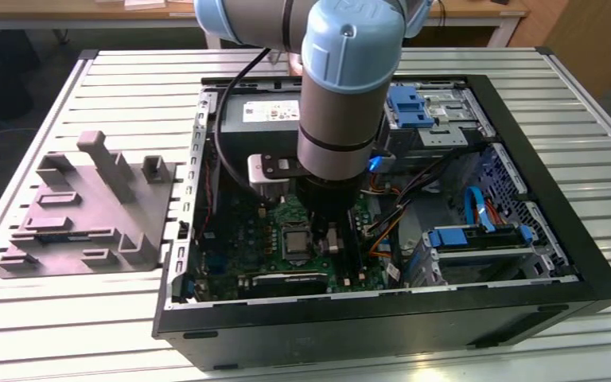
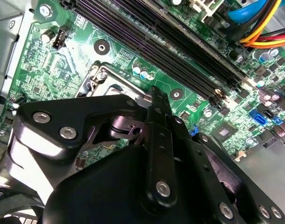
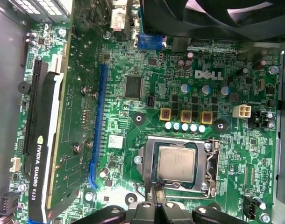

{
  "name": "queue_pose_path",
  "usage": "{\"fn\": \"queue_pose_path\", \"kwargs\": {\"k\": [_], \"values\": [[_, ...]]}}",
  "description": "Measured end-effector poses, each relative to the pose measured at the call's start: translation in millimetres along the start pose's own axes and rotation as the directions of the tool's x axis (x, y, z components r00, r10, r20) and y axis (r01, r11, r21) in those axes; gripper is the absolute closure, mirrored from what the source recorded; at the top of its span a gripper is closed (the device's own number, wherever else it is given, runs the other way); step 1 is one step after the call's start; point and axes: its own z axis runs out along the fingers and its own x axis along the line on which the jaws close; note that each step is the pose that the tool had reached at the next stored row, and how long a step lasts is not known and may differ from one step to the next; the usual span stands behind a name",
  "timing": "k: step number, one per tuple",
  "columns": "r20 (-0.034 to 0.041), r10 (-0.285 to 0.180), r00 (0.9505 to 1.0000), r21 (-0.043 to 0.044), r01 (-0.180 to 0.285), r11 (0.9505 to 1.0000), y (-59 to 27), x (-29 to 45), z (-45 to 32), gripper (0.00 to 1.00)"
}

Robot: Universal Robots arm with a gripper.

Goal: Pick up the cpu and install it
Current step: 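Install the first cpu locking lever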

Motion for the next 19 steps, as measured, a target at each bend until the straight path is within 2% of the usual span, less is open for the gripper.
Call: {"fn": "queue_pose_path", "kwargs": {"k": [6, 19], "values": [[-0.0002, 0.000, 1.0000, -0.0001, 0.000, 1.0000, -0.3, -0.3, 5.2, 0.89], [-0.0007, 0.000, 1.0000, -0.0001, 0.000, 1.0000, -3.6, -0.3, 7.8, 0.89]]}}
